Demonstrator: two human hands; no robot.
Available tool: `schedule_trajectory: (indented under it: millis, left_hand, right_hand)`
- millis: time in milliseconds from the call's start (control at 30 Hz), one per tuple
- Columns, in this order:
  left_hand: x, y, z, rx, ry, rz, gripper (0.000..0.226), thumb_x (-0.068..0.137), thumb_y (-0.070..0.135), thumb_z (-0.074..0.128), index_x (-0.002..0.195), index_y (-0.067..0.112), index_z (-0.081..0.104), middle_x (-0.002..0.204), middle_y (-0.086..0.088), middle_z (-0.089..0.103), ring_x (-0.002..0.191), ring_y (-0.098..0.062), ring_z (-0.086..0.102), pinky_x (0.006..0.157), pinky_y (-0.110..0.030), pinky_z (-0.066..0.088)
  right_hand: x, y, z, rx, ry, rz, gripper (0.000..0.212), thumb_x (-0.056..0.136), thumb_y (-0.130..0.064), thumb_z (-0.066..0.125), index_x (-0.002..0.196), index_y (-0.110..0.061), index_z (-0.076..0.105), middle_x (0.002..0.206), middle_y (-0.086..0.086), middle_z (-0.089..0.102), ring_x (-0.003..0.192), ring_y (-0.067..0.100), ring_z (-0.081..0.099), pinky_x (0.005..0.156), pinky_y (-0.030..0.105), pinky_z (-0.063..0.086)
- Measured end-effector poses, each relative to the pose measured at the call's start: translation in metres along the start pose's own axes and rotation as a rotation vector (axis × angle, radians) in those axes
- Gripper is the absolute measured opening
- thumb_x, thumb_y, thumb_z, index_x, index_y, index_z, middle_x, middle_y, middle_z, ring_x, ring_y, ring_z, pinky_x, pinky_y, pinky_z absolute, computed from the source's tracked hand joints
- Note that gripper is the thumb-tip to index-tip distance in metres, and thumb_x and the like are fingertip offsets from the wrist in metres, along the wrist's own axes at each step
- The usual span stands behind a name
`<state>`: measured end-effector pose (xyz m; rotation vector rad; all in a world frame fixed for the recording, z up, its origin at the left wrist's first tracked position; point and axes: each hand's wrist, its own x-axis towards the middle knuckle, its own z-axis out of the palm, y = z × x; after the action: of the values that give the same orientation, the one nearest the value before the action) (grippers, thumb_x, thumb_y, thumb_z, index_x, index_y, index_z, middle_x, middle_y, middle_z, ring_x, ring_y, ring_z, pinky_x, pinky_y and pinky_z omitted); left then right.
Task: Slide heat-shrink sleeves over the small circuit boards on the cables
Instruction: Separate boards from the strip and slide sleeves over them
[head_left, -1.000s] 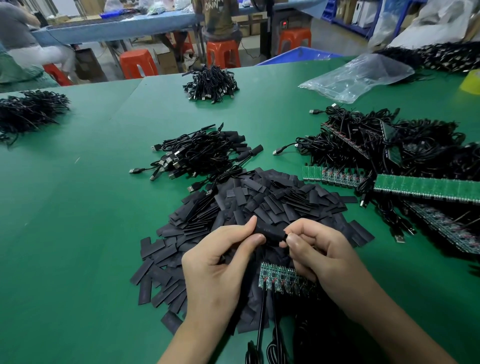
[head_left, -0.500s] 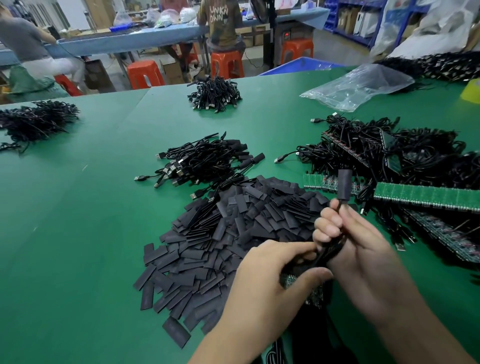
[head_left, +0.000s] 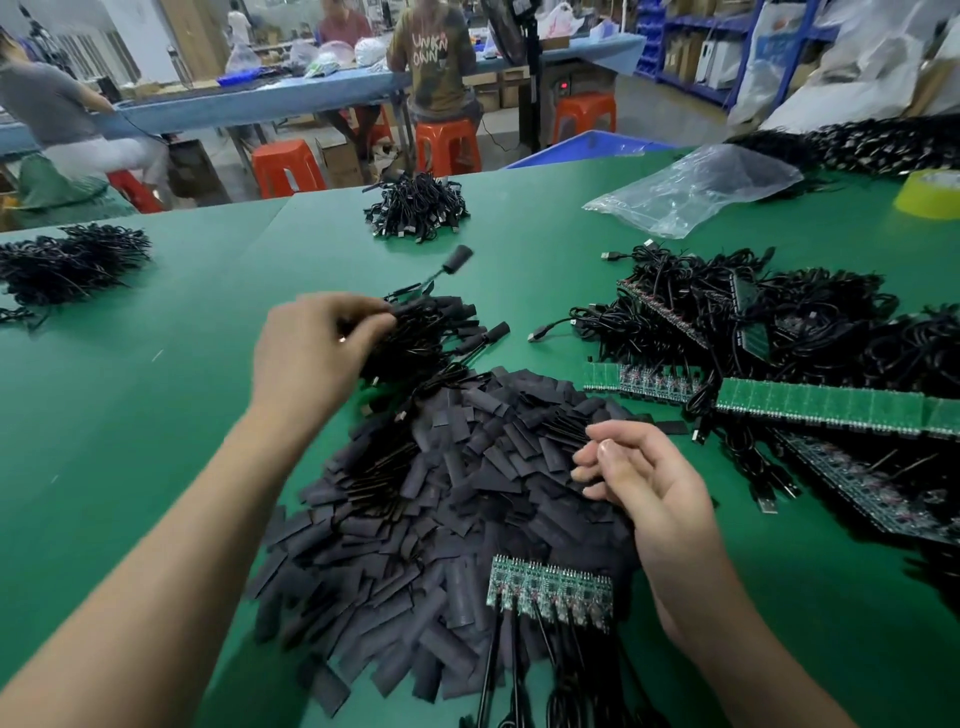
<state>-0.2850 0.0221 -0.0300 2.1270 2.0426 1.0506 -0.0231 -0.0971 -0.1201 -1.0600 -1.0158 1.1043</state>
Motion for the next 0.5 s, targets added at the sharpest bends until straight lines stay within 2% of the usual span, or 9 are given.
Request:
schedule_trajectory:
  millis: [133,233,300,333,400,467,500]
  left_hand:
    - [0.054,-0.023,0.011,0.143,-0.015,-0.019,0.021,0.095,0.035,0.07,0.111,0.024,0.079,0.105,-0.007,0.079,0.099,-0.029,0.07,0.08,-0.037,0.052]
    - [0.062,-0.027,0.023,0.166,-0.07,-0.028,0.032,0.098,0.032,0.068,0.125,0.016,0.073,0.122,-0.013,0.073,0.113,-0.032,0.066,0.095,-0.04,0.05]
    - [0.047,-0.022,0.028,0.188,-0.038,0.022,0.036,0.098,0.034,0.067,0.129,0.016,0.071,0.127,-0.013,0.068,0.12,-0.033,0.06,0.102,-0.043,0.047]
    - [0.035,-0.016,0.029,0.162,-0.002,0.054,0.035,0.098,0.035,0.067,0.127,0.017,0.072,0.125,-0.011,0.068,0.118,-0.031,0.059,0.101,-0.042,0.046]
    - [-0.001,-0.002,0.028,0.034,0.008,0.104,0.027,0.097,0.036,0.067,0.118,0.022,0.076,0.111,-0.002,0.07,0.103,-0.021,0.062,0.091,-0.037,0.049]
    - [-0.042,0.014,0.024,-0.098,-0.163,0.15,0.019,0.093,0.041,0.067,0.106,0.031,0.078,0.098,0.014,0.07,0.088,-0.003,0.063,0.081,-0.028,0.05]
    - [-0.062,0.022,0.021,-0.14,-0.297,0.171,0.02,0.091,0.047,0.067,0.103,0.034,0.078,0.095,0.02,0.069,0.088,0.002,0.063,0.079,-0.021,0.049]
  right_hand:
    - [0.001,0.0,-0.002,0.009,-0.008,0.016,0.014,0.103,-0.016,0.056,0.105,-0.018,0.069,0.087,0.0,0.072,0.083,0.014,0.068,0.077,0.022,0.054]
    - [0.001,0.001,-0.003,0.008,-0.013,0.018,0.013,0.102,-0.02,0.057,0.105,-0.018,0.069,0.087,0.0,0.072,0.083,0.013,0.067,0.078,0.023,0.054]
    - [0.002,0.0,-0.004,0.012,-0.012,0.009,0.012,0.102,-0.026,0.06,0.105,-0.018,0.069,0.088,0.001,0.071,0.084,0.014,0.067,0.078,0.023,0.054]
    - [0.002,-0.001,-0.004,0.017,-0.011,0.003,0.015,0.099,-0.03,0.061,0.104,-0.019,0.069,0.088,0.001,0.071,0.084,0.014,0.067,0.077,0.023,0.054]
    - [0.002,-0.001,-0.005,0.007,-0.016,-0.01,0.016,0.093,-0.033,0.061,0.101,-0.023,0.07,0.087,0.001,0.071,0.083,0.014,0.067,0.076,0.022,0.053]
    - [0.002,0.0,-0.004,-0.033,-0.02,-0.03,0.004,0.095,-0.029,0.066,0.095,-0.029,0.07,0.086,0.0,0.07,0.084,0.016,0.067,0.078,0.023,0.054]
    - [0.002,0.001,-0.004,-0.065,-0.02,-0.049,0.008,0.097,-0.024,0.068,0.092,-0.03,0.07,0.085,0.0,0.069,0.084,0.016,0.067,0.078,0.024,0.055]
